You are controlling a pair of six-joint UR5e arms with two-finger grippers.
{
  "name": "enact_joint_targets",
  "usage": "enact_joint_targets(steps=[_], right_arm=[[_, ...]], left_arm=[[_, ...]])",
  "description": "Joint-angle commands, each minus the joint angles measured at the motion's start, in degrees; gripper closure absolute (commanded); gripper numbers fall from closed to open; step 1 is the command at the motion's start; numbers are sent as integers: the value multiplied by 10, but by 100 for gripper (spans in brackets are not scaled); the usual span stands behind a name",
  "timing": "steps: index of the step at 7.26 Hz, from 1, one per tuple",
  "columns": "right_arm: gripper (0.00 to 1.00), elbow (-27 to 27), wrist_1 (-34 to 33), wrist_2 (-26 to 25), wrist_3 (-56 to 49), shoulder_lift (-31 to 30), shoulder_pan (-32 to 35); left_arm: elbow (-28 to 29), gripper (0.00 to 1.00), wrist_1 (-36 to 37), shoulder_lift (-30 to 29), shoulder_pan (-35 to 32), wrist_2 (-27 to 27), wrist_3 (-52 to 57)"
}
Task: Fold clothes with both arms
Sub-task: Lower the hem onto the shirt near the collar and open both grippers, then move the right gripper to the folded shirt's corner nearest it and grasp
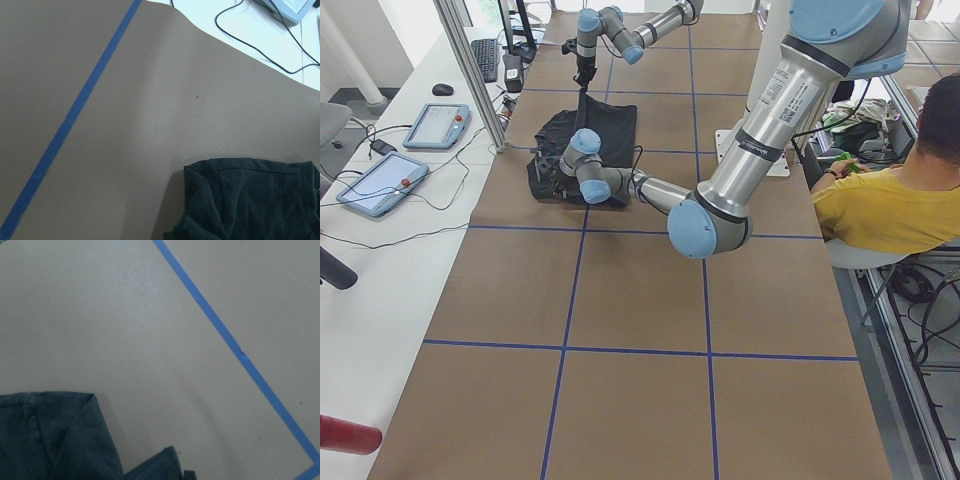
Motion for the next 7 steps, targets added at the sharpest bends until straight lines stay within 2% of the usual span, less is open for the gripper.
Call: enact_joint_targets(steps=[1, 2, 4, 5, 7], right_arm=[[35, -12, 1, -2, -1, 13, 1], [34, -12, 1, -3, 2, 14, 1], [33, 17, 1, -3, 34, 5, 0], [33, 62, 1, -1, 91, -26, -10], [32, 215, 9, -14, 185, -151, -60]], left_arm=[[5, 65, -23, -1, -3, 0, -3], [5, 61, -25, -1, -3, 0, -4], [1, 60, -26, -2, -13, 0, -8], [0, 61, -26, -2, -17, -1, -8], [0, 60, -26, -2, -18, -1, -7]])
